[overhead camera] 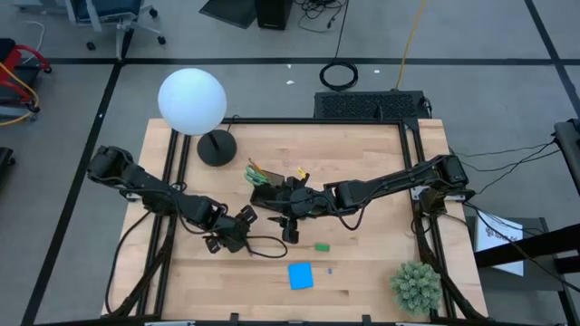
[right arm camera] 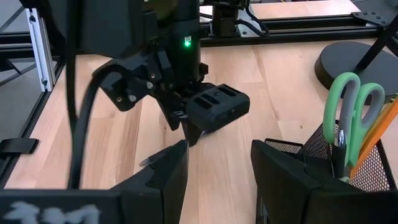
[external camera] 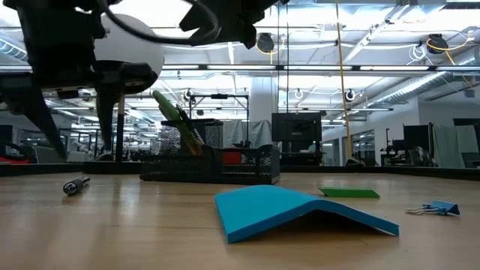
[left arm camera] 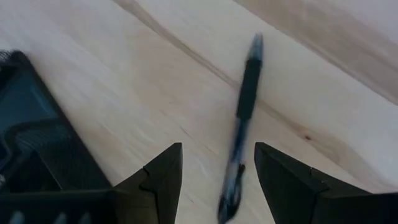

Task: Pick and place office supplies into organizer
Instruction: Put the black pen into the black desk organizer

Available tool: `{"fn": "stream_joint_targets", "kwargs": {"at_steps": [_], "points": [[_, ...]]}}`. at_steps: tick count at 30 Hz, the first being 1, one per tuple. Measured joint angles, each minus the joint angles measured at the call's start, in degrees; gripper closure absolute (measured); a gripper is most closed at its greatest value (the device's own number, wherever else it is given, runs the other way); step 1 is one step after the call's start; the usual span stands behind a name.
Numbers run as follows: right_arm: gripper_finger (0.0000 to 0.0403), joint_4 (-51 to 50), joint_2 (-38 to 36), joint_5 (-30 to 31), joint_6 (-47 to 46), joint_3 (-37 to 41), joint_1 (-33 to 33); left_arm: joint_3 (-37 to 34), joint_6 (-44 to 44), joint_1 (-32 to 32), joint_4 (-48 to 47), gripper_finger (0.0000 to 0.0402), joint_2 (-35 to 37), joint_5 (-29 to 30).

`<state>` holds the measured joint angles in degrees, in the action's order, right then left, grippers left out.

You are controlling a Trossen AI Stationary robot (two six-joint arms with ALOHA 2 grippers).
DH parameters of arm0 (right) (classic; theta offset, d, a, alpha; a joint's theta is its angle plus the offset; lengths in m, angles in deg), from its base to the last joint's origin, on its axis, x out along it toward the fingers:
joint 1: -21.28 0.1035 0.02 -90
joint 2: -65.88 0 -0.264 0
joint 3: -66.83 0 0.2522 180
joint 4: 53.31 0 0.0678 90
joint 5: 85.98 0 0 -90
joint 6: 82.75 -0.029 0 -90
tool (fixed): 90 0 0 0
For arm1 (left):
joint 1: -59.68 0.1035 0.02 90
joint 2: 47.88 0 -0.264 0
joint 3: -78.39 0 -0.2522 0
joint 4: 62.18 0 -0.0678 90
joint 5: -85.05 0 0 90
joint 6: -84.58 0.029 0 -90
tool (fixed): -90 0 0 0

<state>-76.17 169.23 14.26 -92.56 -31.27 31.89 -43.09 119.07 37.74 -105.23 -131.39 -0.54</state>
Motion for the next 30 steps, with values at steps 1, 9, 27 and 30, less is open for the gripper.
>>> {"fn": "stream_joint_targets", "kwargs": {"at_steps": [1, 9, 27, 30], "points": [[0.0238, -0.06, 0.00, 0.00, 0.01, 0.00, 0.00, 0.36, 0.35, 0.13, 0.12, 0.0206, -0.25, -0.31], [0.0238, -0.15, 0.00, 0.00, 0.00, 0.00, -0.02, 1.22, 1.27, 1.32, 0.41, 0.0206, -0.65, -2.99], [0.0238, -0.15, 0.00, 0.00, 0.02, 0.00, -0.02, 1.20, 1.00, 1.41, 2.50, 0.0206, -5.66, -5.93], [0.0238, -0.17, 0.00, 0.00, 0.02, 0.00, -0.02, 1.15, 1.18, 1.41, 4.23, 0.0206, -9.00, -6.01]]}}
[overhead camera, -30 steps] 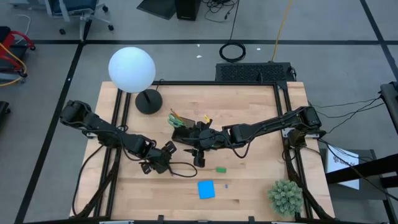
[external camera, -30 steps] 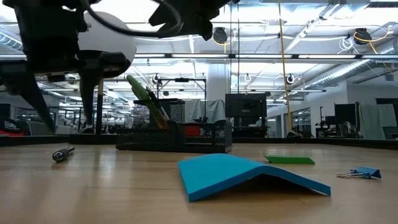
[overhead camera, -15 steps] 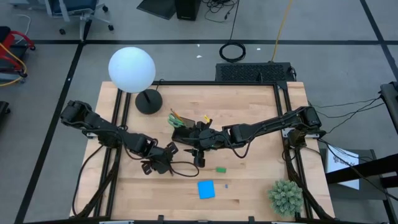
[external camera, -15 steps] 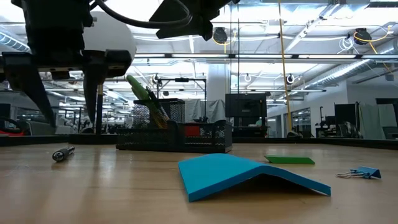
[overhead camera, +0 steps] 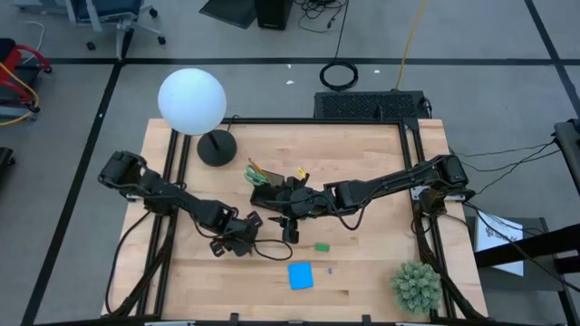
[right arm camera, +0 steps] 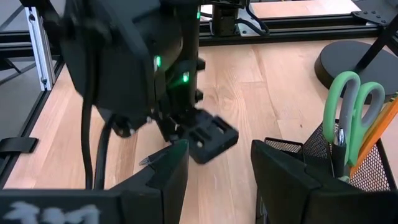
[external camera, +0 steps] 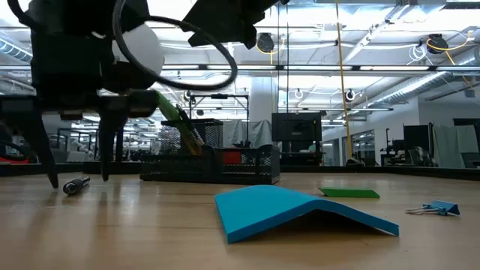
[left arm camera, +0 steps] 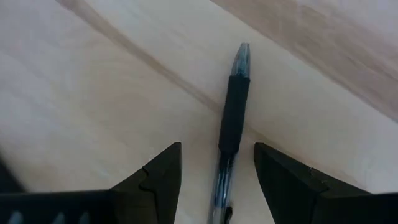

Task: Pick and place office supplies into organizer
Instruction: Put the black pen into the black desk organizer

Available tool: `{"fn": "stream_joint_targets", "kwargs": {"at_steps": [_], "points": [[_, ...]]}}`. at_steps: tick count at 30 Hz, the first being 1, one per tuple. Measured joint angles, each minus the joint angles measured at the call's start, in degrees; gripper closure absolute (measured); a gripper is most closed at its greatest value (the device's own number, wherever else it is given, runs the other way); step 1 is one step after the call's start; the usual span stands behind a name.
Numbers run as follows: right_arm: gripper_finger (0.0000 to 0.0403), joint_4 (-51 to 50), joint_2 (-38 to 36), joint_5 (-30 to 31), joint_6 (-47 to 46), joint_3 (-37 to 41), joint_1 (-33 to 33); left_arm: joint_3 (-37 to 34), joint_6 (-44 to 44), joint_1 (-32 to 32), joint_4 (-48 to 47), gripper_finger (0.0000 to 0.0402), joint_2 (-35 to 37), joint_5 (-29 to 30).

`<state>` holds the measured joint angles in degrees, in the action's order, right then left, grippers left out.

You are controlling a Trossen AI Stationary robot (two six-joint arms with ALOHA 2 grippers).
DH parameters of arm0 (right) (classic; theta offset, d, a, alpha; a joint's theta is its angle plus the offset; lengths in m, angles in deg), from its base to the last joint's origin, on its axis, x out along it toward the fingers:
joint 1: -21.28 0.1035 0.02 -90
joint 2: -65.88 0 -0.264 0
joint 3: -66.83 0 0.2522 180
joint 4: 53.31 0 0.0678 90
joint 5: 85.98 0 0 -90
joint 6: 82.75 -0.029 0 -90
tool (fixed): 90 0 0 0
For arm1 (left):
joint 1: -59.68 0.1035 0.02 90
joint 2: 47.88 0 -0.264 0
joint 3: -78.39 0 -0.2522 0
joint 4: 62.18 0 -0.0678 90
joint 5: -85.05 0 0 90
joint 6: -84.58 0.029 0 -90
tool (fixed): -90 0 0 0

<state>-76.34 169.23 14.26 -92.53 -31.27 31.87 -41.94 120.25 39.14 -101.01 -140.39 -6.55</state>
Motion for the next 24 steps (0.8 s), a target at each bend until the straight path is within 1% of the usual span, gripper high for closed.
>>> {"fn": "stream_joint_targets", "kwargs": {"at_steps": [5, 8, 15, 24], "points": [[0.0238, -0.05, 0.00, 0.00, 0.00, 0.00, 0.00, 0.45, 1.64, 0.04, 0.37, 0.0207, -3.82, -0.53], [0.0238, -0.05, 0.00, 0.00, 0.00, 0.00, 0.00, 0.43, 1.72, 0.11, 0.42, 0.0220, -4.04, -1.11], [0.0238, -0.03, -0.02, 0.00, 0.20, 0.00, 0.00, 0.05, -0.39, 0.86, 1.18, 0.0288, -2.91, -5.25], [0.0238, -0.03, -0.02, 0.00, 0.19, 0.00, 0.00, 0.09, -1.31, 1.03, 1.26, 0.0378, -2.94, -6.35]]}}
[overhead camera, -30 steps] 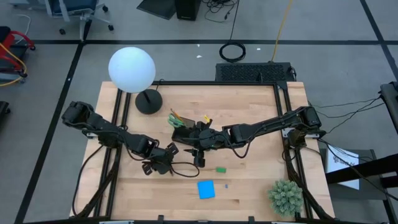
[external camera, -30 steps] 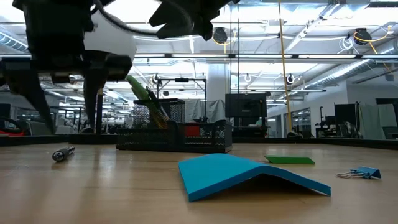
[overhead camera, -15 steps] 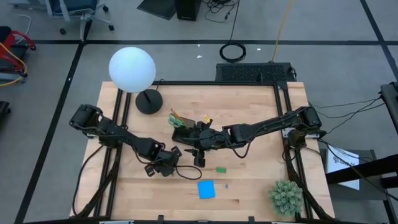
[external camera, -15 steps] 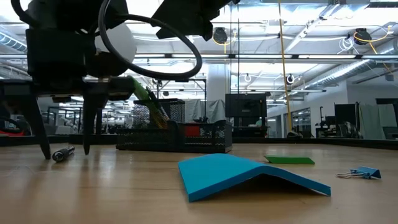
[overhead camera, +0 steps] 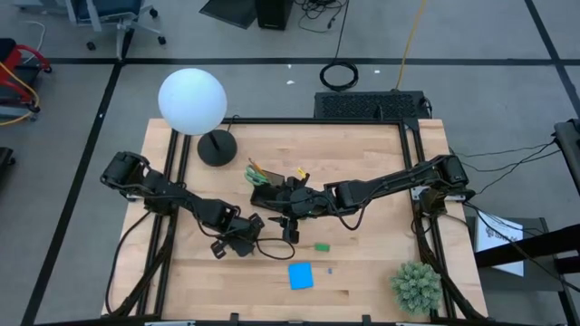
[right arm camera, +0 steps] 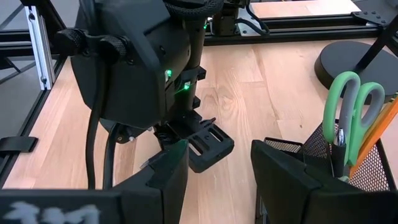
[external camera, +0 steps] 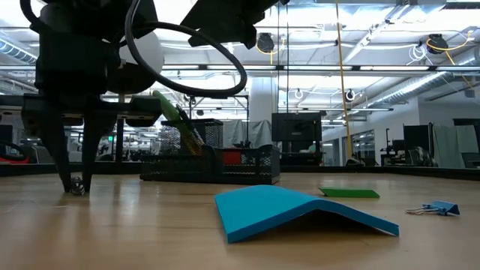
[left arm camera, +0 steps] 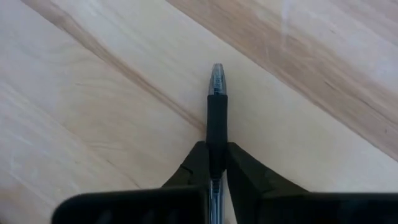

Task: Pick and place office supplies into organizer
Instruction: Put the black pen into the black desk organizer

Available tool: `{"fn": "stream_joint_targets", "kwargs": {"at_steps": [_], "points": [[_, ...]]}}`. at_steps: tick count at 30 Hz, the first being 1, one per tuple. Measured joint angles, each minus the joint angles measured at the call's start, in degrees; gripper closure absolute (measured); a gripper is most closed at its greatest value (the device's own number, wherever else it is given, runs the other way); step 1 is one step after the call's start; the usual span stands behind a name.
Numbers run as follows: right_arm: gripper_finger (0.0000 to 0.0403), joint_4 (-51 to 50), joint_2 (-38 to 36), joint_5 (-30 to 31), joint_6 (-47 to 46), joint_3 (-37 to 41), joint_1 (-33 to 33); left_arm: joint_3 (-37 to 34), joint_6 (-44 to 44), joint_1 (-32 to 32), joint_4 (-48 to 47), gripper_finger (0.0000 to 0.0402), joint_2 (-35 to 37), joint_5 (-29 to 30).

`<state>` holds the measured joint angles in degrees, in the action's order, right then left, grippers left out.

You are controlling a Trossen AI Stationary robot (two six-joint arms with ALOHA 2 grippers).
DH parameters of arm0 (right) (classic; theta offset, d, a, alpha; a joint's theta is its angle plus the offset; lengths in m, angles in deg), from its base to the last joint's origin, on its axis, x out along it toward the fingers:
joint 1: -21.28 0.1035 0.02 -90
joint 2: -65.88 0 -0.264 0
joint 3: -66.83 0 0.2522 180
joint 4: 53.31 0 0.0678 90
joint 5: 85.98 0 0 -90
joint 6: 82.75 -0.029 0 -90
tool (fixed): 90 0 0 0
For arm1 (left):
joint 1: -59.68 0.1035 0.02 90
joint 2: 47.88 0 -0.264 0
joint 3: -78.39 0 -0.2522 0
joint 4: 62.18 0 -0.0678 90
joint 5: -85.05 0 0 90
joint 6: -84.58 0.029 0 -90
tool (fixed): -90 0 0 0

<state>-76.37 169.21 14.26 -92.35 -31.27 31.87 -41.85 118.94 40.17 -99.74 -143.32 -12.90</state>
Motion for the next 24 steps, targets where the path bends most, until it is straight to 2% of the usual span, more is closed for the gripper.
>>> {"fn": "stream_joint_targets", "kwargs": {"at_steps": [3, 14, 24], "points": [[0.0238, 0.00, 0.00, 0.00, 0.01, 0.00, 0.00, 0.02, -0.25, 0.00, -0.08, 0.0394, 0.01, -0.08], [0.0238, 0.02, 0.00, 0.02, 1.63, 0.00, 0.00, -0.02, -2.24, -0.04, 0.53, 0.0395, 0.03, 0.17], [0.0238, 0.79, 0.00, 0.02, 4.95, 0.00, 0.02, 0.35, -5.59, -1.92, 0.32, 0.0398, 2.39, 4.40]]}}
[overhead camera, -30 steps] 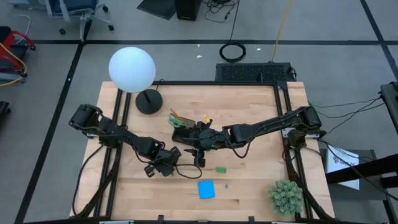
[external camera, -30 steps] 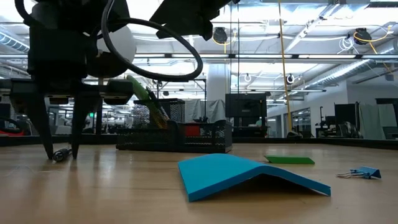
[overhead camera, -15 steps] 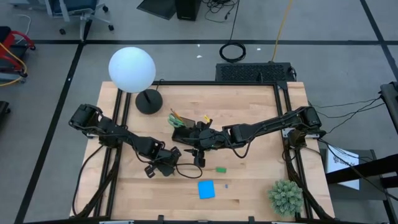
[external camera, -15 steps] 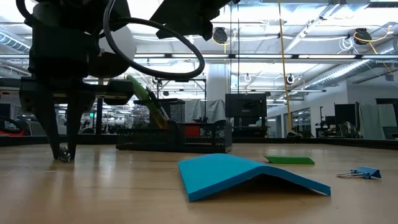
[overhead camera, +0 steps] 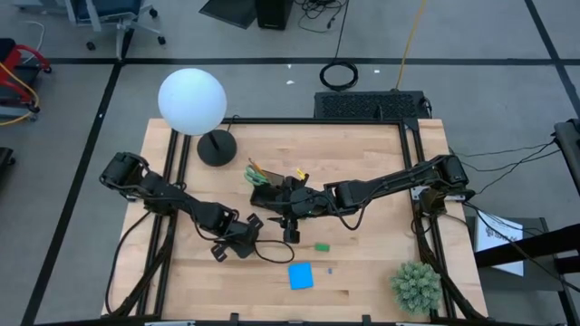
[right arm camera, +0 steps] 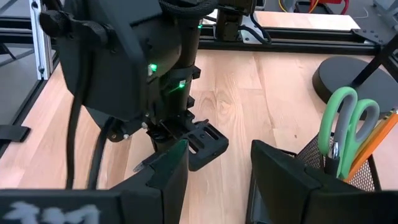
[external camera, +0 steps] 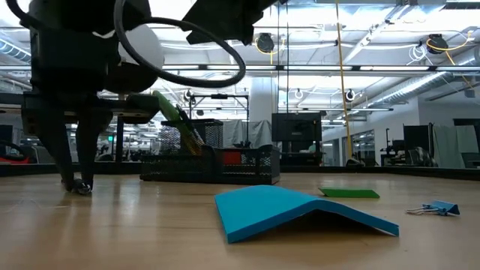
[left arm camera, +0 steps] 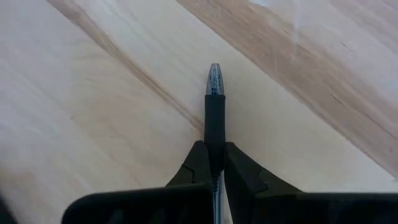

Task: Pick and place office supplies into organizer
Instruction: Put the black pen into the black desk organizer

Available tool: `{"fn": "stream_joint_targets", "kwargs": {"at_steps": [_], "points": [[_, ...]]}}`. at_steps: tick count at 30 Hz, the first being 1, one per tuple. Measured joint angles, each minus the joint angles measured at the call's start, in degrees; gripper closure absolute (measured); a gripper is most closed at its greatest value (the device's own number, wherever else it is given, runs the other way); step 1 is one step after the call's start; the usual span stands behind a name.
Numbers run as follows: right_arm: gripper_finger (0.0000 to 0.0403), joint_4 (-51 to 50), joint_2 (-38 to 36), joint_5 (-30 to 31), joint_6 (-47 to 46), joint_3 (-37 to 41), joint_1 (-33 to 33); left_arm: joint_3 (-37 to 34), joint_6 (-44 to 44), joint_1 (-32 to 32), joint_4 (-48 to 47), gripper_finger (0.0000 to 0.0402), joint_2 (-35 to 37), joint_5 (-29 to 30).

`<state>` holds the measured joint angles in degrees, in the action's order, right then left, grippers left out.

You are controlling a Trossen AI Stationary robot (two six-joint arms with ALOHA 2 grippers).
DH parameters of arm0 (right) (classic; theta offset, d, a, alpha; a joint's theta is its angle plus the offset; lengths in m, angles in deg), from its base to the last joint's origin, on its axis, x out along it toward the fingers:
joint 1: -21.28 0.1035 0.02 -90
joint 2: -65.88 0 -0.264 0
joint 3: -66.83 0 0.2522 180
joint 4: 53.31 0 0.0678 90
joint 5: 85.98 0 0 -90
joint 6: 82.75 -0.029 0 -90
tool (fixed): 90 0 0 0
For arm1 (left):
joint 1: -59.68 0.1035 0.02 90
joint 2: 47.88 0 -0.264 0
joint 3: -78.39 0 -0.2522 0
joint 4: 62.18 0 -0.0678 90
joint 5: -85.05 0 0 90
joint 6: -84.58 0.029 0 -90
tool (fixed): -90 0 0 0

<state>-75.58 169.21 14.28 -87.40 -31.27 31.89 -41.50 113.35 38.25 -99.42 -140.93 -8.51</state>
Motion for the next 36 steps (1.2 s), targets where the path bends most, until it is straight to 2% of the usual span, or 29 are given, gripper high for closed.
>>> {"fn": "stream_joint_targets", "kwargs": {"at_steps": [13, 24, 36], "points": [[0.0238, 0.50, -0.09, 0.07, 1.03, 0.00, 0.00, 0.19, -4.10, -4.34, -3.38, 0.0400, 5.35, 10.68], [0.0238, 0.31, -1.49, 0.20, 1.29, 0.02, 0.00, 0.12, -11.41, -7.74, -8.30, 0.0401, 13.83, 17.24], [0.0238, -0.77, -1.84, 0.20, 2.36, 0.02, 0.00, 0.15, -20.32, -9.63, -7.38, 0.0401, 23.09, 24.93]]}}
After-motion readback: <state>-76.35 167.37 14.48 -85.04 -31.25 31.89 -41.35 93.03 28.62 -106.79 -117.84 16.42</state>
